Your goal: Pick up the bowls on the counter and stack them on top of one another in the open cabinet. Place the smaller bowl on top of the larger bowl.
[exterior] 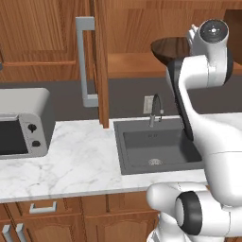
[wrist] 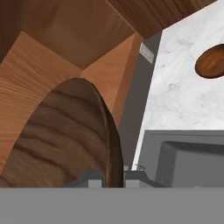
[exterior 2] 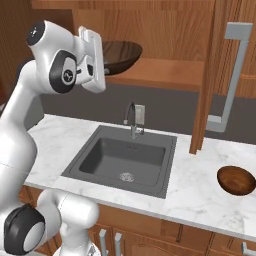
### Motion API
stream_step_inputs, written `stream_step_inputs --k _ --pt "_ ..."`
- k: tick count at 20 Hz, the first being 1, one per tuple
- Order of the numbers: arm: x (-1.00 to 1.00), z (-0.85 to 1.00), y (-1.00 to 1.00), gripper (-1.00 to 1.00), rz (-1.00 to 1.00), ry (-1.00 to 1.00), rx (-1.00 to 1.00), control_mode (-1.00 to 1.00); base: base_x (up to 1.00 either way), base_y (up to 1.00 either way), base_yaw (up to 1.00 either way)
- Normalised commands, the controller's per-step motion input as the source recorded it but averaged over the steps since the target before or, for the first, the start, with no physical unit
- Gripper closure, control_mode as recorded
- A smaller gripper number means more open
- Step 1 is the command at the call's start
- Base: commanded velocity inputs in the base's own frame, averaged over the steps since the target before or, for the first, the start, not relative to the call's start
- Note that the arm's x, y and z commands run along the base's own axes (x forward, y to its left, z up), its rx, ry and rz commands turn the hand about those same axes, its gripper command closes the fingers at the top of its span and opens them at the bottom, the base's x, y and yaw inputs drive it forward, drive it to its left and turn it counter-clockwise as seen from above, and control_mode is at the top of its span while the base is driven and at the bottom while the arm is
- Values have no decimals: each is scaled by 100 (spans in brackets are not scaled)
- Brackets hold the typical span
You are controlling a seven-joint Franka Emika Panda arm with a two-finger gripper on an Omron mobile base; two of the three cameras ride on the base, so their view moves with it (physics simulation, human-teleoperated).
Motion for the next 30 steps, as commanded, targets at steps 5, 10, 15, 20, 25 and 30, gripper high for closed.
stream_step_inputs --k 5,10,15,20,25,30 --pt "22 -6 0 100 0 2 -1 -100 0 0 0" --pt "23 -6 0 100 0 0 -1 -100 0 0 0" --pt "21 -4 0 100 0 -2 -2 -100 0 0 0" --pt "20 -5 0 100 0 -1 -1 -100 0 0 0" --pt "20 -6 0 100 0 0 0 -100 0 0 0" --pt "21 -6 0 100 0 0 0 -100 0 0 0"
